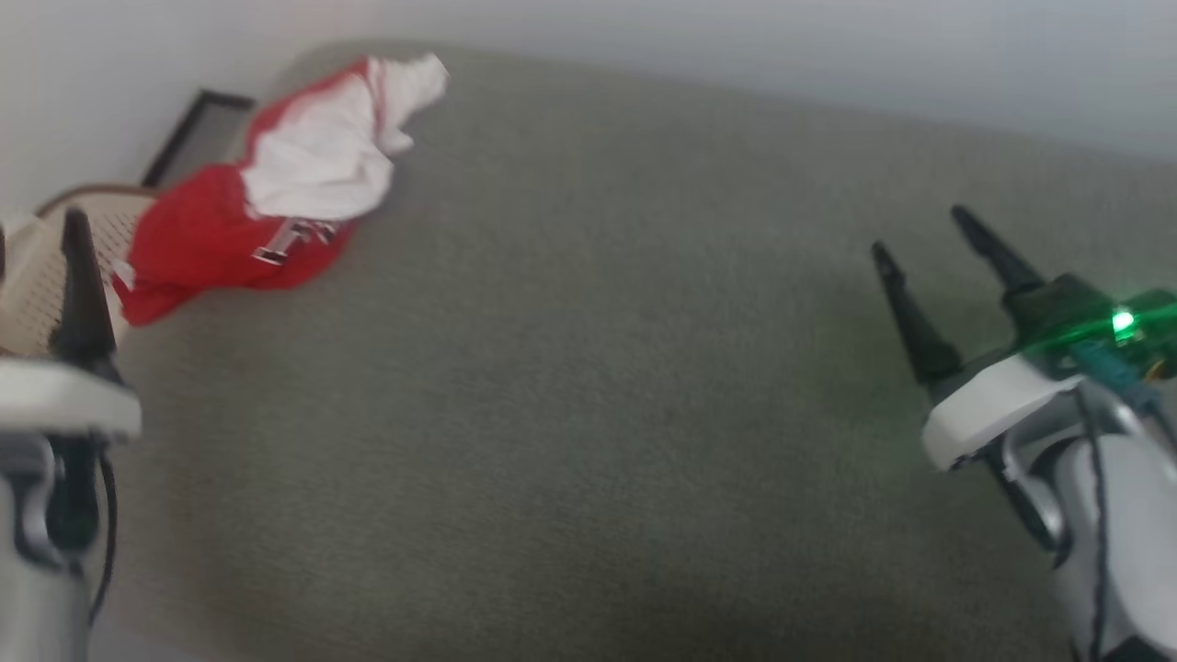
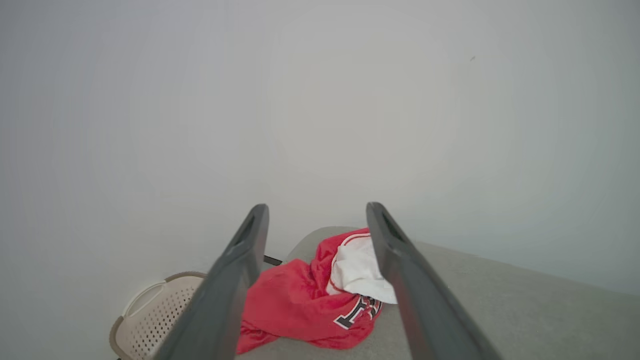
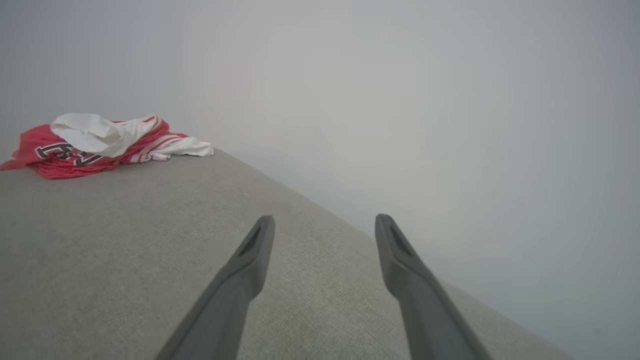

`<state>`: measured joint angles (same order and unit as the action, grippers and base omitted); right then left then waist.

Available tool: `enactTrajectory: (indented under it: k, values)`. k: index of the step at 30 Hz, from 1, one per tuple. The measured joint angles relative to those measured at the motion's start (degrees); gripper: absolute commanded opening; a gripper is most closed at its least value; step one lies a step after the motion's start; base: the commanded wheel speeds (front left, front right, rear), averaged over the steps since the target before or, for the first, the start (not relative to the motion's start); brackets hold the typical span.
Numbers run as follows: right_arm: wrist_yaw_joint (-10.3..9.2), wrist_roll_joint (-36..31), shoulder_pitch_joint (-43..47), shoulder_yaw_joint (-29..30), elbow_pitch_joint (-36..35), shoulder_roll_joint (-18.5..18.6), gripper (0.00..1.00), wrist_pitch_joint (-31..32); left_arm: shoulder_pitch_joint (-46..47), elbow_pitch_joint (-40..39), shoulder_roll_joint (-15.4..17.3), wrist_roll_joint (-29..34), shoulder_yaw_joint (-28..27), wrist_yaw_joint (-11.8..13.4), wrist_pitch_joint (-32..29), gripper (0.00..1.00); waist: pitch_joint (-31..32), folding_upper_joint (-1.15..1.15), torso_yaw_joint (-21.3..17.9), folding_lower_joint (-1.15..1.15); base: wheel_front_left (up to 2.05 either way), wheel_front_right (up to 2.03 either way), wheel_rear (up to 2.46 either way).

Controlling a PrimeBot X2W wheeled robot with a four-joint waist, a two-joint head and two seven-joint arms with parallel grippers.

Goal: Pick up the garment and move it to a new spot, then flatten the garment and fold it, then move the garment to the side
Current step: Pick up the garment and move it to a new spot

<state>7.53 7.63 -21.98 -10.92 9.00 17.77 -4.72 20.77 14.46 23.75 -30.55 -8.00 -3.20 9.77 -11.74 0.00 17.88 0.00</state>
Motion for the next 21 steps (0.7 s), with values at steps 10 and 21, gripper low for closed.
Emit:
enactTrajectory:
  k: [10,21]
  values:
    - [0.0,0.2,-0.7,2.7,-9.8,4.4,1.0,4.4,18.3,17.3,2.1,-1.8,3.6,-2.6,-3.5,1.0,-11.1,0.0,-2.4,0.0,0.0,0.0,0.0]
    - [0.0,0.8,-0.8,5.5,-18.6,8.1,1.0,9.6,34.8,39.4,3.2,-5.3,6.9,-3.7,-15.8,1.0,-20.8,0.0,-4.0,0.0,0.0,0.0,0.0]
